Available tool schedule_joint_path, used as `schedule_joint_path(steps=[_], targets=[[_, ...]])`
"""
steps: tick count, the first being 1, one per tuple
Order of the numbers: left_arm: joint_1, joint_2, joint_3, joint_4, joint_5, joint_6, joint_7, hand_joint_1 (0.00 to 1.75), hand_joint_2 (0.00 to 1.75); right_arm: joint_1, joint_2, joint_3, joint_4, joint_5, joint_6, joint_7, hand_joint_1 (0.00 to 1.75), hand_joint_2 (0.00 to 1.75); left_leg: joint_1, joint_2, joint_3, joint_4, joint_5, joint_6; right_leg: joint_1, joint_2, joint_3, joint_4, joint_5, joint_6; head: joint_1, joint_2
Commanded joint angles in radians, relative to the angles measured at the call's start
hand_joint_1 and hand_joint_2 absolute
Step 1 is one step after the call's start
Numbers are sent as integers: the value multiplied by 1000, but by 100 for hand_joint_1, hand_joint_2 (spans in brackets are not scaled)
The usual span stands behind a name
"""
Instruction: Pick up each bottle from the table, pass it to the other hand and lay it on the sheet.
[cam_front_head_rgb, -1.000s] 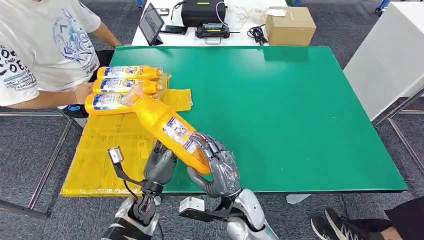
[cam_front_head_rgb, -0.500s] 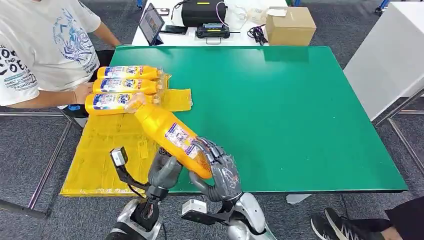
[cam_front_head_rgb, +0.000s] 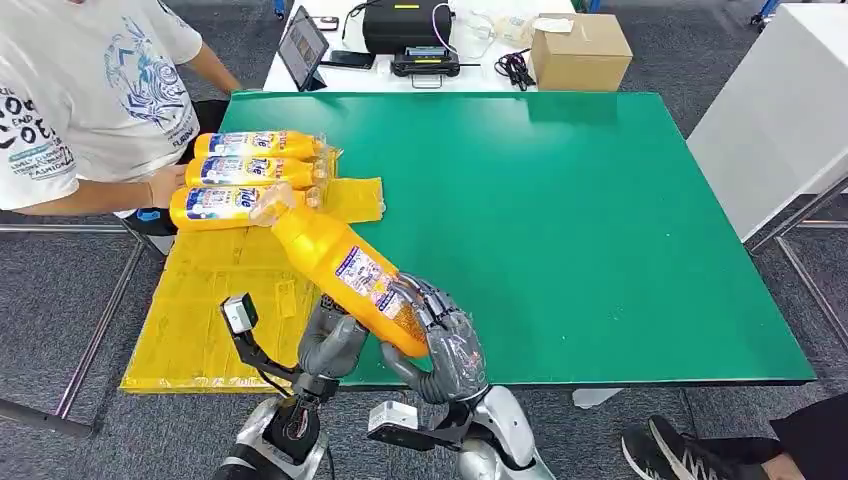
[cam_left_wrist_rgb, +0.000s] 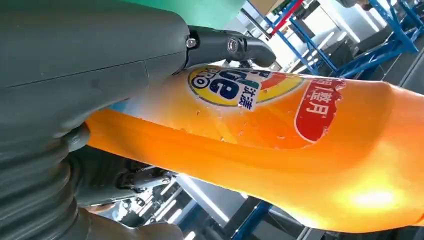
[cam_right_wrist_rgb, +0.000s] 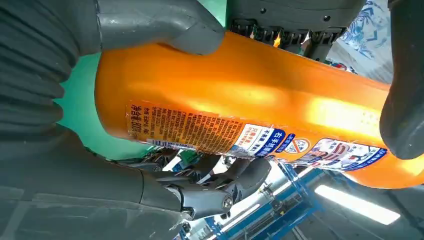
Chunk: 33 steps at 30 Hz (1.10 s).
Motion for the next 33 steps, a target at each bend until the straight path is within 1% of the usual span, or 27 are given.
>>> schedule_joint_path(steps=[1, 2, 4, 5, 8, 9, 11, 12, 13, 14, 15, 16, 19, 21, 22, 27, 29, 31, 32, 33], targets=[[-23, 41, -68, 30, -52, 21, -30, 0, 175, -13, -2, -1, 64, -1, 16, 3, 175, 175, 0, 0, 2, -1, 0, -1, 0, 0, 2, -1, 0, -1, 0, 0], [-26, 42, -65, 33, -67, 40, -38, 0, 175, -15, -2, -4, 67, -5, 14, 3, 175, 175, 1, 1, 5, -1, -2, -2, 1, 0, 6, -1, -2, -2, 0, 0], [-34, 44, -63, 37, -81, 57, -42, 0, 175, -19, -3, -2, 68, -5, 18, 3, 175, 175, 0, 0, 2, -1, 0, -1, 0, 0, 2, -1, 0, -1, 0, 0], [-40, 45, -57, 42, -88, 67, -47, 0, 175, -22, -4, 2, 70, -7, 26, 3, 175, 175, 1, 0, 4, -1, -1, -1, 1, 0, 5, -1, -1, -2, 0, 0], [-44, 44, -49, 44, -108, 80, -57, 0, 175, -24, -4, 3, 76, -16, 37, 6, 175, 175, 1, 1, 6, 0, -2, -2, 2, 0, 6, -1, -2, -2, 0, 0], [-44, 44, -49, 44, -108, 80, -57, 0, 175, -24, -4, 3, 76, -16, 37, 6, 175, 175, 1, 0, 3, -1, -1, -1, 1, 0, 3, -1, -1, -2, 0, 0], [-43, 45, -49, 39, -118, 84, -57, 0, 175, -25, -6, 4, 82, -20, 40, 4, 175, 175, 2, 1, 8, 0, -3, -2, 2, 0, 8, -1, -2, -3, 0, 0], [-45, 45, -47, 39, -133, 90, -66, 0, 175, -26, -7, 5, 85, -21, 46, 4, 175, 175, 2, 1, 7, 0, -3, -2, 2, 0, 8, -1, -2, -3, 0, 0], [-45, 44, -46, 40, -138, 94, -68, 5, 175, -27, -7, 6, 87, -21, 48, 4, 175, 175, 2, 1, 8, 0, -3, -2, 2, 0, 9, -1, -3, -3, 0, 0], [-49, 46, -43, 45, -147, 107, -70, 68, 175, -28, -8, 8, 99, -20, 51, 6, 175, 175, 1, 1, 5, 0, -2, -2, 2, 0, 6, -1, -1, -2, 0, 0], [-51, 46, -43, 46, -152, 107, -74, 150, 175, -29, -8, 9, 104, -20, 54, 7, 175, 175, 1, 1, 4, -1, -1, -1, 1, 0, 5, -1, -1, -2, 0, 0], [-50, 48, -41, 47, -152, 108, -74, 175, 175, -27, -9, 10, 106, -21, 54, 6, 175, 175, 2, 1, 6, 0, -2, -2, 2, 0, 7, -1, -2, -3, 0, 0], [-57, 49, -41, 58, -161, 106, -76, 175, 175, -38, -9, 18, 127, -18, 63, 6, 175, 175, 1, 1, 6, -1, -2, -2, 2, 1, 6, -1, -2, -2, 0, 0], [-63, 48, -37, 71, -165, 97, -78, 175, 175, -45, -11, 30, 142, -14, 75, 7, 175, 175, 1, 0, 3, -1, 0, -1, 1, 0, 3, -1, 0, -1, 0, 0], [-65, 46, -35, 75, -166, 98, -77, 175, 175, -49, -12, 36, 151, -12, 81, 8, 175, 175, 1, 0, 6, -1, -2, -2, 2, 0, 6, -1, -1, -2, 0, 0], [-72, 47, -38, 89, -175, 91, -75, 175, 175, -55, -12, 47, 171, -8, 86, 10, 175, 175, 1, 0, 3, -1, -1, -1, 1, 0, 3, -1, -1, -1, 0, 0], [-72, 47, -38, 89, -175, 91, -75, 175, 175, -55, -12, 47, 171, -8, 86, 10, 175, 175, 1, 0, 5, -1, -2, -2, 2, -1, 6, -1, -1, -2, 0, 0], [-72, 47, -38, 89, -175, 91, -75, 175, 175, -55, -12, 47, 171, -8, 86, 10, 175, 175, 1, 0, 3, -1, 0, -1, 1, -1, 3, -1, -1, -1, 0, 0], [-72, 46, -37, 92, -175, 91, -75, 175, 175, -58, -13, 51, 174, -7, 89, 10, 175, 175, 1, 0, 5, 0, -2, -2, 2, -1, 6, -1, -2, -2, 0, 0], [-72, 47, -37, 93, -176, 90, -75, 175, 175, -59, -13, 53, 175, -7, 92, 10, 175, 175, 1, 0, 5, -1, -2, -2, 2, -1, 5, -1, -1, -2, 0, 0]])
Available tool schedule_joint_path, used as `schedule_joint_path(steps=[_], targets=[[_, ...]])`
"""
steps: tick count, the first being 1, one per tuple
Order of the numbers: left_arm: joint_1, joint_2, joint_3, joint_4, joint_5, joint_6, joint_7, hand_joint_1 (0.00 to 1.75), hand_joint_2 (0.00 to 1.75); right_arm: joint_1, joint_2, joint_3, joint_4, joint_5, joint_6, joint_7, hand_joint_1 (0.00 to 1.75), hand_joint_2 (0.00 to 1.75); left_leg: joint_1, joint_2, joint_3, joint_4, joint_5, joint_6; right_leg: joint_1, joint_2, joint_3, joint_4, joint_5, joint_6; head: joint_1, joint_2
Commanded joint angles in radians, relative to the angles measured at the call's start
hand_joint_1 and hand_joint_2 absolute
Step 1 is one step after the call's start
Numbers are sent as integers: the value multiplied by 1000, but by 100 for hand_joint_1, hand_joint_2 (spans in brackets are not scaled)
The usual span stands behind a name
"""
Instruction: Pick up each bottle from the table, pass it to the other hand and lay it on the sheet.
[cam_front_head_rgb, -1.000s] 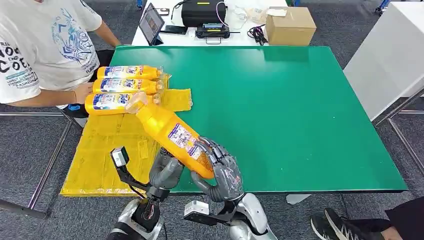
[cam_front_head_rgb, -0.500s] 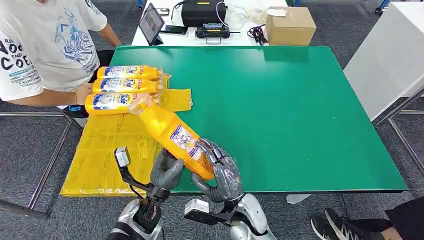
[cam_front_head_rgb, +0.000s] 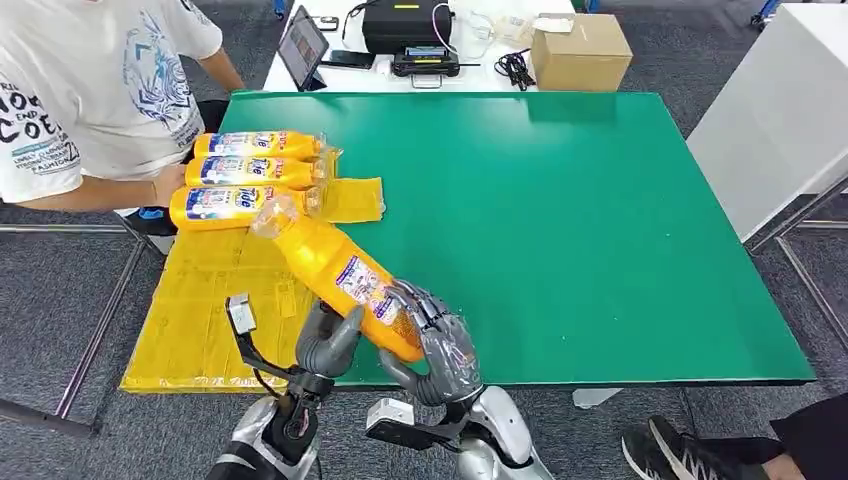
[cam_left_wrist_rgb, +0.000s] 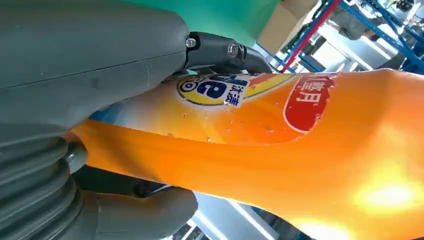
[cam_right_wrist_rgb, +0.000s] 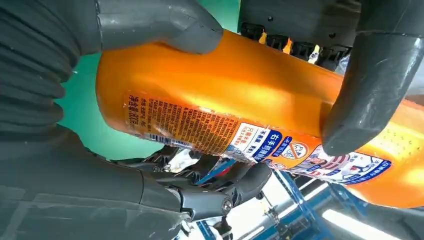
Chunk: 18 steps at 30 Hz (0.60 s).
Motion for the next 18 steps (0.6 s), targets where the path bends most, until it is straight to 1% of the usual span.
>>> schedule_joint_path(steps=[1, 3, 5, 6, 8, 9, 11, 12, 13, 14, 15, 17, 18], targets=[[-59, 17, -34, 65, -12, -13, 6, 175, 175, -40, -14, 45, 111, 5, 39, 7, 175, 175, 1, 0, 4, 0, -1, -1, 1, -1, 5, -1, -1, -2, 0, 0], [-59, 17, -27, 66, -23, -9, -2, 175, 175, -44, -18, 53, 121, 5, 57, 17, 175, 175, 1, 0, 6, 0, -2, -2, 2, -1, 6, -1, -2, -2, 0, 0], [-58, 19, -25, 65, -27, -10, -4, 175, 175, -40, -21, 51, 132, 8, 56, 22, 175, 175, 1, 0, 3, -1, -1, -1, 1, 0, 3, -1, -1, -1, 0, 0], [-58, 19, -25, 65, -27, -10, -4, 175, 175, -40, -21, 51, 132, 8, 56, 22, 175, 175, 1, 0, 5, -1, -2, -2, 2, -1, 6, -1, -1, -2, 0, 0], [-59, 20, -23, 64, -28, -8, -4, 175, 175, -36, -23, 49, 131, 7, 51, 19, 175, 175, 1, -1, 3, -1, 0, -1, 1, -1, 3, -1, -1, -1, 0, 0], [-60, 21, -19, 63, -33, -2, -7, 175, 175, -32, -21, 42, 127, 2, 43, 16, 175, 175, 1, -1, 6, -1, -2, -2, 2, -1, 6, -1, -2, -2, 0, 0], [-69, 24, -7, 56, -44, 12, -21, 175, 175, -22, -22, 28, 92, -9, 17, 5, 175, 175, 1, -1, 3, -1, -1, -1, 1, -1, 3, -1, -1, -1, 0, 0], [-76, 26, 2, 53, -49, 24, -26, 175, 175, -17, -24, 20, 67, -14, 6, 3, 113, 175, 1, -1, 5, 0, -2, -2, 2, -1, 5, -1, -2, -2, 0, 0], [-85, 27, 16, 48, -59, 48, -40, 175, 175, -9, -22, 6, 34, -30, -9, -1, 5, 175, 1, -1, 4, 0, -1, -1, 2, -2, 4, -1, -1, -2, 0, 0], [-96, 32, 34, 43, -64, 67, -47, 175, 175, -2, -22, -5, -8, -47, -14, -4, 0, 175, 1, -1, 2, 0, 0, -1, 1, -2, 2, 0, -1, -1, 0, 0], [-102, 35, 43, 42, -63, 70, -47, 175, 175, -2, -25, -6, -28, -51, -6, -1, 0, 175, 2, -1, 4, 1, -2, -2, 2, -2, 4, 0, -2, -2, 0, 0], [-105, 37, 46, 42, -65, 72, -43, 175, 175, 0, -28, -7, -38, -52, 1, 2, 0, 175, 1, -1, 2, 0, -1, -1, 1, -1, 2, 0, -1, -2, 0, 0], [-105, 37, 46, 42, -65, 72, -43, 175, 175, 0, -28, -7, -38, -52, 1, 2, 0, 175, 1, 1, 4, 1, -2, -2, 1, 0, 4, 0, -2, -2, 0, 0]])
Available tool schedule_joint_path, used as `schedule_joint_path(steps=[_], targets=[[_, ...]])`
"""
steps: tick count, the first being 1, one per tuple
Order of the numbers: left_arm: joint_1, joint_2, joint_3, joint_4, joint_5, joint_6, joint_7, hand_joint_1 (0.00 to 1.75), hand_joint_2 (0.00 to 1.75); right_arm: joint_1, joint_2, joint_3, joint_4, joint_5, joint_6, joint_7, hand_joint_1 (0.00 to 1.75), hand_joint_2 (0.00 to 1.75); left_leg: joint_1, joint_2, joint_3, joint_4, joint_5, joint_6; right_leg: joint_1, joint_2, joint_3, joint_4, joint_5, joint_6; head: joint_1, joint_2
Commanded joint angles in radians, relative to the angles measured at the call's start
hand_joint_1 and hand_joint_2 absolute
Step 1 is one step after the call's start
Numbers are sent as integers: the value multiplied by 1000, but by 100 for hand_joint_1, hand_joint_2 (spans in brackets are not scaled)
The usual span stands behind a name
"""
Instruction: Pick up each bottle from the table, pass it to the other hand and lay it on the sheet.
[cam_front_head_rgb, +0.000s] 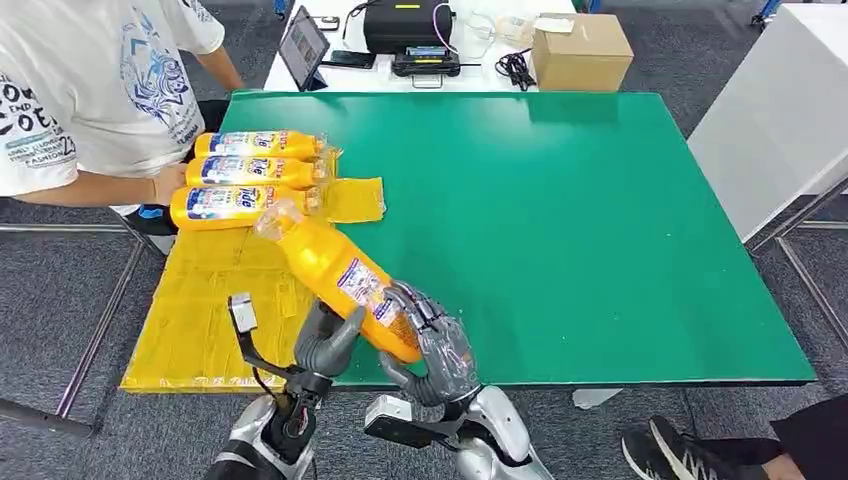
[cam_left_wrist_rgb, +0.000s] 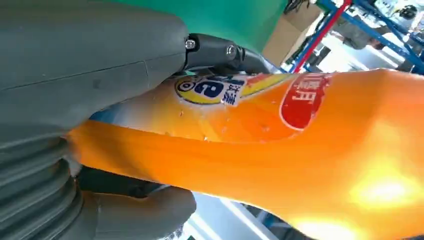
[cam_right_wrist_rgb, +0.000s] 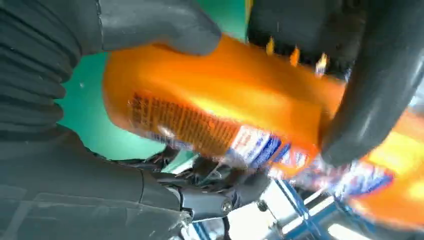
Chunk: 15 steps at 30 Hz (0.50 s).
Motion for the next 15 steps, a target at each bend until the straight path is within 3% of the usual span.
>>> schedule_joint_path(steps=[1, 12, 13, 15], targets=[[-81, 30, 27, 26, -13, 27, -5, 175, 175, 4, -27, -9, -59, -24, 8, 0, 0, 175, 1, 2, 3, 0, -2, -2, 1, 1, 3, 0, -1, -2, 0, 0], [-79, 27, 31, 27, -15, 33, -7, 175, 175, 6, -24, -12, -58, -31, 4, -4, 0, 175, 1, 1, 5, 0, -2, -2, 2, 0, 5, 0, -2, -2, 0, 0], [-82, 28, 44, 22, -17, 45, -16, 175, 175, 9, -22, -21, -71, -47, -2, -12, 0, 0, 1, 1, 4, 0, -2, -1, 1, 0, 4, -1, -1, -2, 0, 0], [-100, 40, 74, 21, -20, 63, -25, 175, 175, 12, -27, -34, -113, -64, 3, -13, 0, 0, 1, 2, 4, 0, -2, -2, 1, 1, 4, 0, -1, -2, 0, 0]])
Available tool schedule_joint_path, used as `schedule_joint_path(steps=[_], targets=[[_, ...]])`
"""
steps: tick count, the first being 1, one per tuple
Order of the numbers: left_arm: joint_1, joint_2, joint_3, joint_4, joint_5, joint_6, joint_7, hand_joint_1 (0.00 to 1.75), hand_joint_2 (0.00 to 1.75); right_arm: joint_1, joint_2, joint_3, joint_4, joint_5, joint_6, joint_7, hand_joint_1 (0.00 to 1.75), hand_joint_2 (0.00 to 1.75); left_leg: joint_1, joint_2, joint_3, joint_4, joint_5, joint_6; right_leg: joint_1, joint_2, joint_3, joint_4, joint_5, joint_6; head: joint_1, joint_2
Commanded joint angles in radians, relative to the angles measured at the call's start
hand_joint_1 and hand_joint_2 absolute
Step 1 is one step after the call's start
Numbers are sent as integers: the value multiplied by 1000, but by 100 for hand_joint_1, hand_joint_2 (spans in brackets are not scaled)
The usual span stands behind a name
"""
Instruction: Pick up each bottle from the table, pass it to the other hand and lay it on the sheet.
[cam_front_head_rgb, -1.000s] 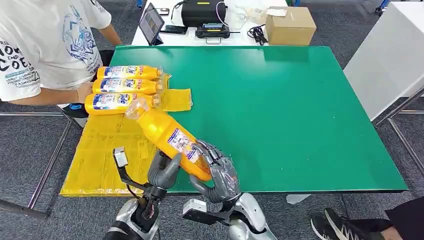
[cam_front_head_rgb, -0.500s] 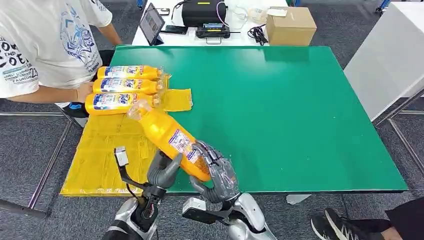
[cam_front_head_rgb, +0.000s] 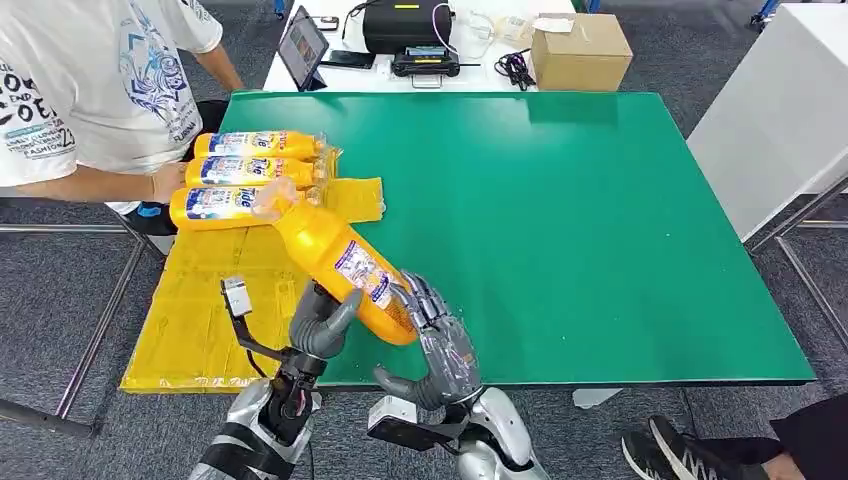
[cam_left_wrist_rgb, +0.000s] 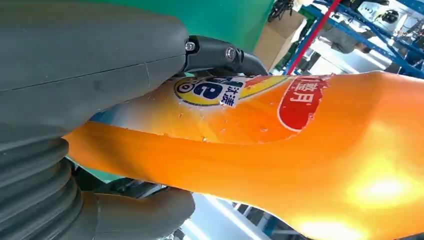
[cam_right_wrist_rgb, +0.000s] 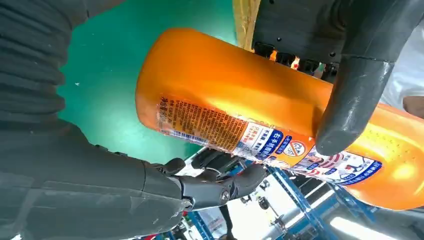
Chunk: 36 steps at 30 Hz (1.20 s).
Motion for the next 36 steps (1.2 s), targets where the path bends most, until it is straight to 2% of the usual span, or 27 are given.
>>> schedule_joint_path(steps=[1, 6, 9, 10, 13, 15, 16, 19, 20, 23, 24, 25, 27, 28, 29, 31, 34, 36], targets=[[-69, 40, 76, 24, -6, 54, -18, 175, 175, -6, -23, -41, -67, -58, 7, -12, 0, 0, 1, 1, 3, 0, -1, -2, 1, 0, 3, 0, -1, -2, 0, 0], [-127, 43, 155, 75, -24, 129, -25, 175, 175, 6, -8, -73, -145, -154, 38, -53, 0, 0, 2, 2, 6, 2, -3, -3, 3, 1, 6, 2, -3, -4, 0, 0], [-154, 46, 183, 109, -48, 181, -58, 175, 175, 10, -2, -80, -180, -179, 33, -65, 0, 0, 1, 1, 3, 1, -1, -2, 2, 0, 3, 0, -1, -2, 0, 0], [-173, 68, 165, 103, -201, 329, -211, 175, 175, 19, 7, -86, -217, -221, 2, -122, 0, 0, 1, 1, 3, 1, -2, -2, 1, 0, 3, 1, -2, -2, 0, 0], [-251, 108, 169, 90, -545, 712, -338, 175, 175, 51, -4, -82, -393, -250, -20, -125, 0, 0, 2, -1, 2, 3, -2, -2, 2, -1, 2, 3, -2, -3, 0, 0], [-297, 150, 155, 100, -891, 997, -339, 175, 175, 51, -9, -79, -497, -281, -20, -133, 0, 0, 2, -1, 1, 4, -3, -2, 3, -1, 1, 4, -3, -3, 0, 0], [-315, 156, 184, 116, -972, 998, -296, 175, 175, 49, -9, -76, -525, -290, -16, -127, 0, 0, 2, 1, 1, 3, -2, -2, 2, 0, 1, 3, -2, -3, 0, 0], [-349, 127, 360, 142, -1273, 998, -284, 175, 175, 42, -12, -64, -565, -300, -20, -132, 0, 0, 1, 0, 0, 1, 0, -1, 1, 0, 0, 2, 0, -1, 0, 0], [-359, 101, 465, 147, -1433, 998, -285, 175, 175, 35, -15, -52, -557, -294, -19, -133, 0, 0, 2, 2, 2, 2, -1, -2, 2, 2, 2, 3, -1, -2, 0, 0], [-354, 57, 634, 83, -1778, 998, -284, 175, 175, 19, -13, -43, -515, -305, -24, -136, 0, 0, 2, 6, 4, 2, -2, -2, 2, 5, 3, 2, -1, -2, 0, 0], [-347, 64, 642, 67, -1894, 998, -255, 175, 175, 14, -12, -47, -503, -322, -23, -139, 0, 0, 2, 5, 3, 1, -1, -1, 2, 4, 2, 1, 0, -2, 0, 0], [-335, 100, 596, 79, -2038, 998, -176, 175, 175, 9, -13, -50, -492, -327, -26, -143, 0, 0, 1, 5, 2, 0, 0, -1, 1, 4, 1, 1, 0, -2, 0, 0], [-329, 245, 347, 186, -2130, 998, 55, 175, 175, 5, -11, -66, -485, -355, -16, -154, 0, 0, 1, 4, 4, 0, -1, -2, 1, 2, 3, 0, 0, -2, 0, 0], [-338, 331, 145, 234, -2130, 998, 208, 175, 175, 5, -11, -75, -488, -365, -6, -158, 0, 0, 1, 4, 4, -1, 0, -2, 1, 2, 3, 0, 0, -2, 0, 0], [-379, 374, -4, 354, -2130, 998, 307, 175, 175, 6, -9, -83, -490, -369, 3, -157, 0, 0, 1, 3, 6, -1, 0, -2, 1, 2, 4, 0, -1, -3, 0, 0], [-390, 375, -45, 407, -2126, 998, 333, 175, 175, 8, -7, -90, -492, -373, 10, -156, 0, 0, 1, -2, 3, -1, 1, -1, 1, -3, 3, 1, -1, -2, 1, 0], [-390, 375, -45, 407, -2126, 998, 333, 175, 175, 8, -7, -90, -492, -373, 10, -156, 0, 0, 2, 4, 7, 0, -1, -3, 3, 1, 5, 1, -2, -3, 0, 0], [-390, 375, -45, 407, -2126, 998, 333, 175, 175, 8, -7, -90, -492, -373, 10, -156, 0, 0, 2, 2, 4, 0, 0, -1, 2, 0, 2, 1, -1, -2, 0, 0]])
